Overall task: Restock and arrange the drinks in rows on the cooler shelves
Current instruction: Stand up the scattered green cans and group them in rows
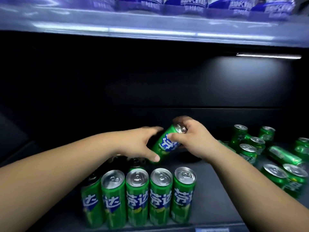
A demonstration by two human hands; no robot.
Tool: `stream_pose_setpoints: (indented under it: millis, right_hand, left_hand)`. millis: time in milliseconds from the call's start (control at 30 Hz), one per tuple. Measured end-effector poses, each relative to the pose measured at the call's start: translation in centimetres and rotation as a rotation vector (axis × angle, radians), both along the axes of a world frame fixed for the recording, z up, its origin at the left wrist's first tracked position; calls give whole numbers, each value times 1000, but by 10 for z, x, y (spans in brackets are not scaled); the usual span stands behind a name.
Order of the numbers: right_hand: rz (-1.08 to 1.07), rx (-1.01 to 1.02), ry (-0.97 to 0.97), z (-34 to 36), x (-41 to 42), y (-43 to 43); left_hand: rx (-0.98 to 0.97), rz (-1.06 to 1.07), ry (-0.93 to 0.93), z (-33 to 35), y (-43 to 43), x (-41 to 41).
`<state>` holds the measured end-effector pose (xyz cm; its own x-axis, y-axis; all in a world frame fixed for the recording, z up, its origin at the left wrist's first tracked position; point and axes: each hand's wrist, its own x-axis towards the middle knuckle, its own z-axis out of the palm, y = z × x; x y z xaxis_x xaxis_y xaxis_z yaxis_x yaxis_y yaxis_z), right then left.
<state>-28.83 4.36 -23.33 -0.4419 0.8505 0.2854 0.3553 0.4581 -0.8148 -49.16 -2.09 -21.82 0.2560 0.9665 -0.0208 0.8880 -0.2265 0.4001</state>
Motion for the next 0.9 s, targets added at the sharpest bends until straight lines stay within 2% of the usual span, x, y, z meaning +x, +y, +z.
stream_pose_setpoints:
  millis: [100,167,267,367,600,767,900]
  right_hand:
    - [65,139,-329,-4,-9,0]
    - [118,137,-434,-12,-15,-2]
    - [170,62,-458,-29,-23,-4]
    - [178,71,-460,-38,-28,-4]
    - [241,126,-472,-44,-26,-11]
    - [202,177,-513,-46,-24,-10]
    - [251,163,-491,-45,-23,-13]
  left_hand:
    - [-150,108,94,-14,-23,0]
    - [-196,161,176,-24,-36,5]
    - [-164,215,297,-36,-45,13]
    - [-126,247,322,-40,-51,17]
    - [-59,276,245,-41,-56,20]
    - [-70,315,197,-38,-58,25]
    - [-95,332,190,-38,-60,25]
